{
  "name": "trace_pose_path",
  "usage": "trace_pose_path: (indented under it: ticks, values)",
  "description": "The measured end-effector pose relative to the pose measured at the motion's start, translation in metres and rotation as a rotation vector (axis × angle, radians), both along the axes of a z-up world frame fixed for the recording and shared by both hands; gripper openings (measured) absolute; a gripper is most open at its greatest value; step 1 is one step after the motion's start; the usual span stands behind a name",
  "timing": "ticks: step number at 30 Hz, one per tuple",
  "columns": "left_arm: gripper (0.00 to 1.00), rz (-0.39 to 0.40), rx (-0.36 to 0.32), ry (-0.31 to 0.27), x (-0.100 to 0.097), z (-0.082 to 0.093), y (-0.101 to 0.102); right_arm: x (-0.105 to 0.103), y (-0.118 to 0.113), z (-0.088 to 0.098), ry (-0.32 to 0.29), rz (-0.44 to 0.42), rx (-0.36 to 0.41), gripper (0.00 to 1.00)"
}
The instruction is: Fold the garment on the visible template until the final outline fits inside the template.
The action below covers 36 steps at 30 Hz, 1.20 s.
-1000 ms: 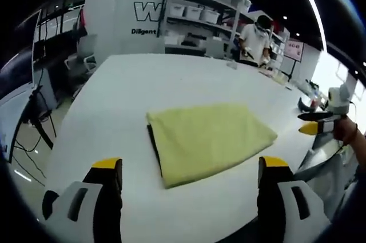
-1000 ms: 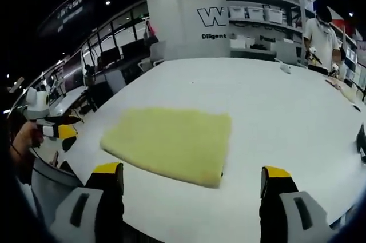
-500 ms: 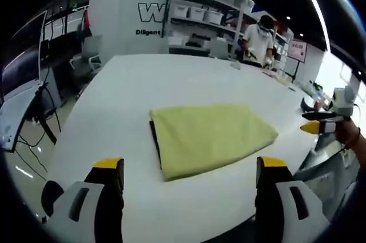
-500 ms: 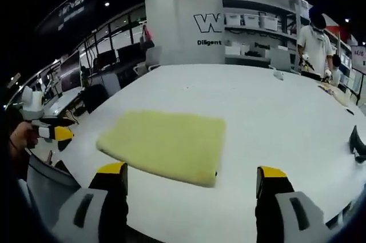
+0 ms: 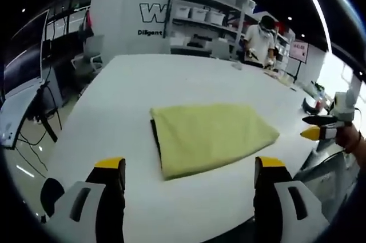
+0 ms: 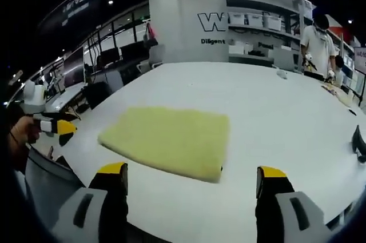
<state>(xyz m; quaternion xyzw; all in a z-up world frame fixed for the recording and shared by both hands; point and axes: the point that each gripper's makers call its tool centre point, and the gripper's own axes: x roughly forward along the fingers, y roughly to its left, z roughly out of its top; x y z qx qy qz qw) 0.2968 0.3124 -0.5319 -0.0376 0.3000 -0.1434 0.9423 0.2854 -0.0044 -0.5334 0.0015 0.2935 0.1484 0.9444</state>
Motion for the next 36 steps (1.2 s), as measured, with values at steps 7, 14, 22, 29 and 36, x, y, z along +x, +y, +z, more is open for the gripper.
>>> trace_pose_path:
  ticks: [7, 14, 22, 29, 36]
  values:
    - [0.93, -0.022, 0.006, 0.001, -0.002, -0.002, -0.004, 0.0, 0.001, -0.001, -0.02, -0.027, 0.043, 0.92]
    - [0.92, -0.021, 0.001, 0.007, 0.001, -0.002, -0.004, -0.004, 0.0, -0.015, 0.015, -0.045, 0.064, 0.88]
    - [0.92, -0.016, -0.005, 0.011, 0.0, -0.004, -0.005, -0.003, 0.0, -0.013, 0.005, -0.037, 0.031, 0.87]
    - [0.91, -0.017, -0.013, 0.01, 0.0, -0.004, -0.005, -0.002, 0.0, -0.014, 0.006, -0.04, 0.026, 0.86]
    - [0.91, -0.022, -0.019, 0.014, 0.0, -0.007, -0.007, 0.0, 0.001, -0.013, 0.001, -0.048, 0.021, 0.86]
